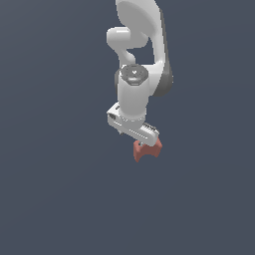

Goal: Pick up the object and move it to a goal position.

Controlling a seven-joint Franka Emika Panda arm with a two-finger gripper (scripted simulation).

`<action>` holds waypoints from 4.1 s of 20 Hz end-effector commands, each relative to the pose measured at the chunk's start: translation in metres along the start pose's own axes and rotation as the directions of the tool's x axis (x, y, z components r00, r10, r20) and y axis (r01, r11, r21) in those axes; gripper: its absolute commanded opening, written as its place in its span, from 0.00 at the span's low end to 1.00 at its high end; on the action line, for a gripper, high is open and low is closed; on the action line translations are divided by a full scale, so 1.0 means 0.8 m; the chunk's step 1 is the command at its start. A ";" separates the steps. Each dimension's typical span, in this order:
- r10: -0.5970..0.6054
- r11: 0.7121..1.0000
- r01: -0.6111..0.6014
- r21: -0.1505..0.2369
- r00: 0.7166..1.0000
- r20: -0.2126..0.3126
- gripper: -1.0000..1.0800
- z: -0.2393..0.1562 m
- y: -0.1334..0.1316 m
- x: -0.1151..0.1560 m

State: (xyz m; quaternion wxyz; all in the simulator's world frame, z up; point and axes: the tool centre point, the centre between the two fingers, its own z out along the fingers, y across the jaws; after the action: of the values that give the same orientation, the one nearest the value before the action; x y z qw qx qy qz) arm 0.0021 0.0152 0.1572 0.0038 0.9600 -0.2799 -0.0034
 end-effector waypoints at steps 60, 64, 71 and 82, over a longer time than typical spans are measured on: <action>0.679 0.734 -0.679 0.010 0.734 0.003 0.00 0.076 -0.081 -0.050; 0.679 0.734 -0.679 0.010 0.734 0.003 0.00 0.076 -0.081 -0.050; 0.679 0.734 -0.679 0.012 0.734 0.003 0.00 0.074 -0.081 -0.049; 0.679 0.734 -0.679 0.011 0.734 0.003 0.00 0.014 -0.048 -0.017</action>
State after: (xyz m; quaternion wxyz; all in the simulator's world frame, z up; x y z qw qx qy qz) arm 0.0090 0.0629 0.1343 -0.0001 0.7920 -0.6105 -0.0002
